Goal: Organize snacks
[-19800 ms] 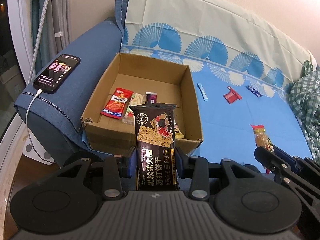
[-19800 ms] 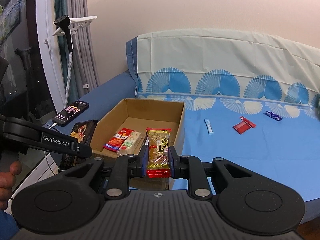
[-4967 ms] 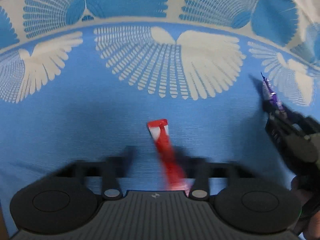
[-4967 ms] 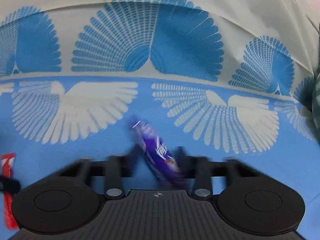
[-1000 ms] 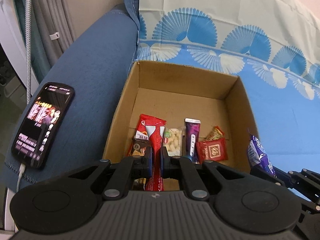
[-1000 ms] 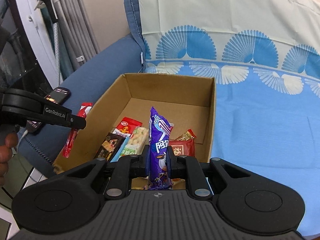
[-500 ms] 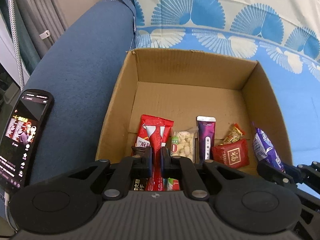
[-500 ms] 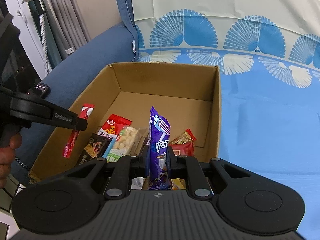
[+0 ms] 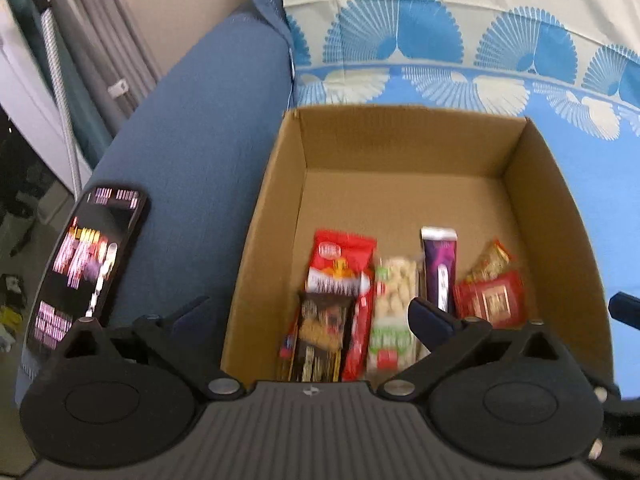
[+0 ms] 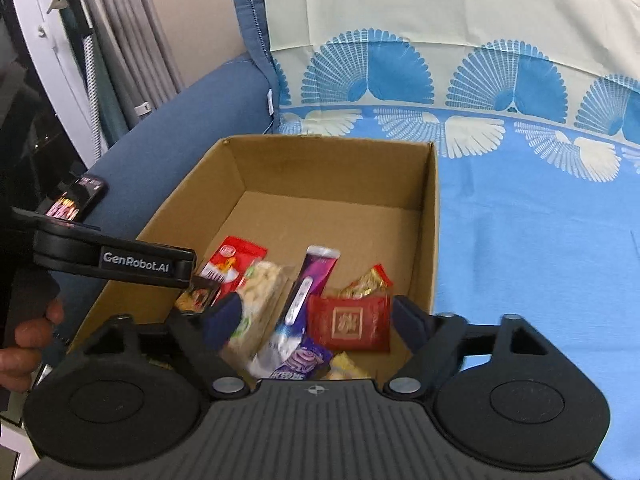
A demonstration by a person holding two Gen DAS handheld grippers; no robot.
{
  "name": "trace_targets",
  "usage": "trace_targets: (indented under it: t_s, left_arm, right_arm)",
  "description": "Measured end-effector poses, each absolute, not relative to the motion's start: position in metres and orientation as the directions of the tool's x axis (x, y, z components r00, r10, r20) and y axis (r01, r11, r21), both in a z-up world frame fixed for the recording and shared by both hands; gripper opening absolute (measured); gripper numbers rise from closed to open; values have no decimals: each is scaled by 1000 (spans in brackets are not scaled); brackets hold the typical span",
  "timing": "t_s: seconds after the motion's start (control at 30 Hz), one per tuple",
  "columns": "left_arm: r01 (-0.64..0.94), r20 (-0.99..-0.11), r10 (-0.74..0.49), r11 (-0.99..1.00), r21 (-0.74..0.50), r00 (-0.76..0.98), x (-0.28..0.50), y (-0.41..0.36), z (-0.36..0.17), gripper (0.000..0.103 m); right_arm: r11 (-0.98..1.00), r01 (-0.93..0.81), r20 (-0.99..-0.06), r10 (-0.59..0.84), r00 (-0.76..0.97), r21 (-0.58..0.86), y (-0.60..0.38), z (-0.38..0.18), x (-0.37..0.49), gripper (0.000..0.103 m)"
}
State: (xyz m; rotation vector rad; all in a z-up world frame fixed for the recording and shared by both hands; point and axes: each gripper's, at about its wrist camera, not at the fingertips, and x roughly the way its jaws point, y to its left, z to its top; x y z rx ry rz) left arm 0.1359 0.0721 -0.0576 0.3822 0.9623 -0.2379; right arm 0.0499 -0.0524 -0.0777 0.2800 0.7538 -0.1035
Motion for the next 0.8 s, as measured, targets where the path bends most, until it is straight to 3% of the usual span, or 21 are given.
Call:
trace_targets:
  t_s: [0.23,0.8]
  left_arm:
    - [354,-836,-48,918,179,547,78,96,-35,103]
    - [320,-771,-84,934,161,631,-43,132,0,103]
  right_arm:
    - [952,197,-686,18,728,234,-25,-61,-7,93]
    - [974,205,-569,-116,814,96,18,-26,-121,102]
